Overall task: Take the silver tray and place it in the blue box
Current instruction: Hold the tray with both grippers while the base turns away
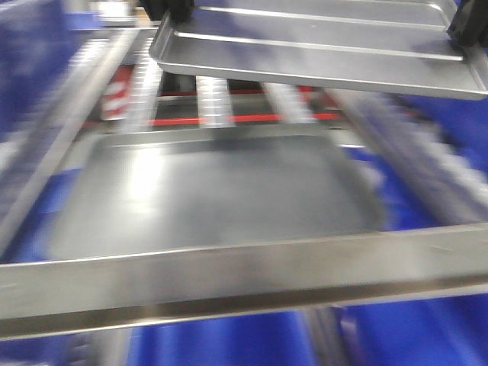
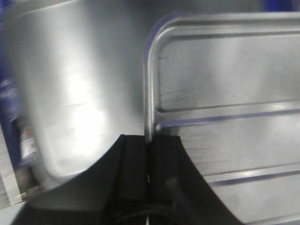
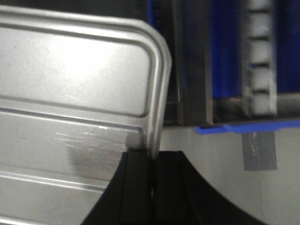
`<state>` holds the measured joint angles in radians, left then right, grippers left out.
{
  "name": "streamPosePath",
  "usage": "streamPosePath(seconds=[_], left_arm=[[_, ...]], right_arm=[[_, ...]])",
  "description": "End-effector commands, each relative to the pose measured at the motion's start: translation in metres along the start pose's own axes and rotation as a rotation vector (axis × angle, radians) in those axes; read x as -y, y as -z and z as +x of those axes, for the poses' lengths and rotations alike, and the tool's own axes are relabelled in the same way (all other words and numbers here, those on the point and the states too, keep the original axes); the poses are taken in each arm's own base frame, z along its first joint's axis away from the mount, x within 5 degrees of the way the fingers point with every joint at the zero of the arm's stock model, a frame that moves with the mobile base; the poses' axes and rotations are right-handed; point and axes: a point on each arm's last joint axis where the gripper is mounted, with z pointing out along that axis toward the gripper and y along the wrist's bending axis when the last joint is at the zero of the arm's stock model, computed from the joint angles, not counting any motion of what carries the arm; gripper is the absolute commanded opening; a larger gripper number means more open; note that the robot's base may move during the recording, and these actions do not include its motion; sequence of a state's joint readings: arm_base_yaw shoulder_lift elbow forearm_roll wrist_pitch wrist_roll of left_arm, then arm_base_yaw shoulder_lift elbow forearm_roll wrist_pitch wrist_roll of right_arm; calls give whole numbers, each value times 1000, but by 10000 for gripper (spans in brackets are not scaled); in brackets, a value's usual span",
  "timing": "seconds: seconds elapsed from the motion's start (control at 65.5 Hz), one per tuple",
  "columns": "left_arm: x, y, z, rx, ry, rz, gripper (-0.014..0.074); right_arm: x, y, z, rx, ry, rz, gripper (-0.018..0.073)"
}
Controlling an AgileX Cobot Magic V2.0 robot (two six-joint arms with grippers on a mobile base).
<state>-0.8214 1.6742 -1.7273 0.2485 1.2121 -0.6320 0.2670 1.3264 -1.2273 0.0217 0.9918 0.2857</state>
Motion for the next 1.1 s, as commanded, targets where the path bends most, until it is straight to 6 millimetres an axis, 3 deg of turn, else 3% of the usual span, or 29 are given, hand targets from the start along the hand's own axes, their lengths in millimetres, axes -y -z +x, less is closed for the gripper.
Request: streamPosePath(seconds=[0.0, 1.084], left_arm=[[-10, 24, -1, 36, -21, -44, -106], [-10, 24, -1, 36, -21, -44, -106]], right_arm=[[3, 21, -10, 116, 42, 23, 57], [3, 21, -10, 116, 42, 23, 57]])
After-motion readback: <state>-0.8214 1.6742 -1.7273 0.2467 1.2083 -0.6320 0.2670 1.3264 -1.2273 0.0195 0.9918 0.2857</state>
